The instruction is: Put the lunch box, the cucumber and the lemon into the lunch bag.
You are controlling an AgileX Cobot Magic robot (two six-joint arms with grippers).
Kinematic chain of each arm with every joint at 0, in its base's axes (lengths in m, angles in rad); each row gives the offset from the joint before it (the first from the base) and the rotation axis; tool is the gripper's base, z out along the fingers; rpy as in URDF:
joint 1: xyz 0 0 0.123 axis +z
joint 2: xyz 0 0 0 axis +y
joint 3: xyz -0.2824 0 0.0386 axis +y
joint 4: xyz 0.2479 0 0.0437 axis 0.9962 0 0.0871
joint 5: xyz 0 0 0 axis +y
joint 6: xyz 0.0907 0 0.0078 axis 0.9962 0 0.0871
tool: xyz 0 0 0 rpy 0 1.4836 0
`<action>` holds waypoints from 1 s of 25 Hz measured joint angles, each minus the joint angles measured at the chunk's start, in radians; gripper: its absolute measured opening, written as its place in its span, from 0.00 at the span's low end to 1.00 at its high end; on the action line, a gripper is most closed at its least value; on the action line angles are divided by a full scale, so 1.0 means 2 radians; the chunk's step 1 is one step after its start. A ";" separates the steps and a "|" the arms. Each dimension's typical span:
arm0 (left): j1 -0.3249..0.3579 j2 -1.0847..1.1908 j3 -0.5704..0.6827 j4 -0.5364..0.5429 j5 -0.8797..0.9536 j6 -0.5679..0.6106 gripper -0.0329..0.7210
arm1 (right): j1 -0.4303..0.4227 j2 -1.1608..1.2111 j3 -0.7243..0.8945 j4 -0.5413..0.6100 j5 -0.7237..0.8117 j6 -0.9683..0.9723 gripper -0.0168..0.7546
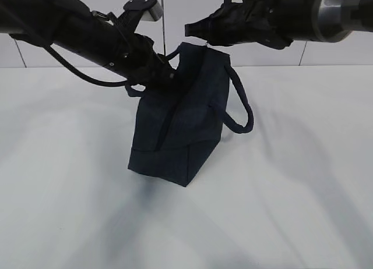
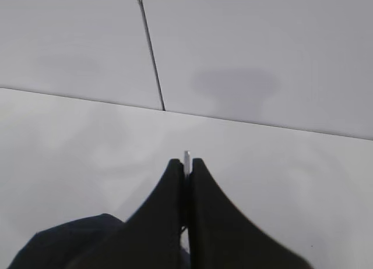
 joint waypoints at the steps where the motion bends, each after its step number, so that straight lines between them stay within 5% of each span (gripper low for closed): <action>1: 0.000 -0.003 0.000 0.006 0.002 -0.006 0.04 | 0.000 0.000 0.000 0.000 0.003 0.000 0.02; 17: 0.000 -0.047 0.000 0.078 0.061 -0.075 0.04 | 0.007 0.000 0.000 0.041 0.091 -0.017 0.02; 25: 0.000 -0.049 0.000 0.086 0.068 -0.079 0.04 | 0.007 0.000 -0.004 0.107 0.134 -0.078 0.02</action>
